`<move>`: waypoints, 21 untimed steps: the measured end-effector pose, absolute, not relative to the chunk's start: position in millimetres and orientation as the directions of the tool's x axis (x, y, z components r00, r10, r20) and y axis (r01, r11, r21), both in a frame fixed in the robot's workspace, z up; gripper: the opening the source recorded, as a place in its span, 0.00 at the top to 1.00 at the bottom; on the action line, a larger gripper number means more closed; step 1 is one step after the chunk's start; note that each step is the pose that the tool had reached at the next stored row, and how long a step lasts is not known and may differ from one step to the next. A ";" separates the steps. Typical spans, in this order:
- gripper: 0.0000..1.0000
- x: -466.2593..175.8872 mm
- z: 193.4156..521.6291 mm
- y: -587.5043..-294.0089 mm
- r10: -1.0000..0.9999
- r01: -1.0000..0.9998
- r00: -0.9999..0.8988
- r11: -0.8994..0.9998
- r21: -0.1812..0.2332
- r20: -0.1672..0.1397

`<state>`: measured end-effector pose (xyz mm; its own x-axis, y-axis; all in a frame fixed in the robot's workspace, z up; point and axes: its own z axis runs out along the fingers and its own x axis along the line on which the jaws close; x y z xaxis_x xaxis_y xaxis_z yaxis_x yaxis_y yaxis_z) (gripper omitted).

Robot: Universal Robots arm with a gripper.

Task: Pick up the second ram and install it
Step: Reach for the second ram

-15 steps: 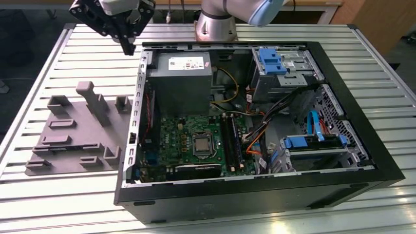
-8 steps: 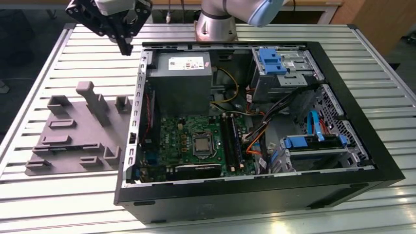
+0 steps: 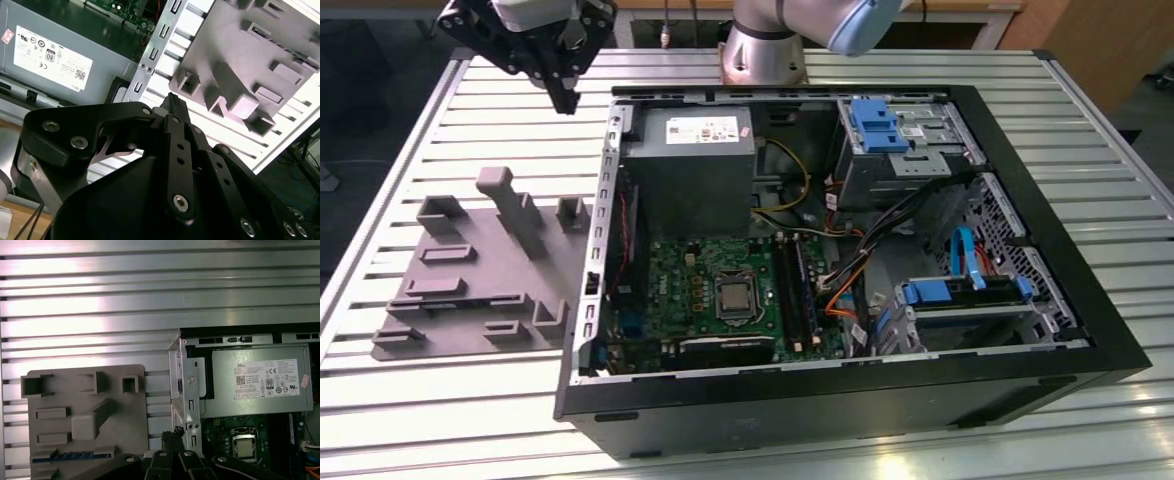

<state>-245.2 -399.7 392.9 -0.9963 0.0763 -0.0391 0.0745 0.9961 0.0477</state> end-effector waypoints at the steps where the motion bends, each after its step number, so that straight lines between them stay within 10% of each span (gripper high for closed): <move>1: 0.89 -246.9 392.9 -399.7 0.076 0.074 -0.996 0.996 0.048 -0.039; 21: 0.89 -278.0 392.9 -399.7 0.076 0.074 -0.996 0.996 0.048 -0.039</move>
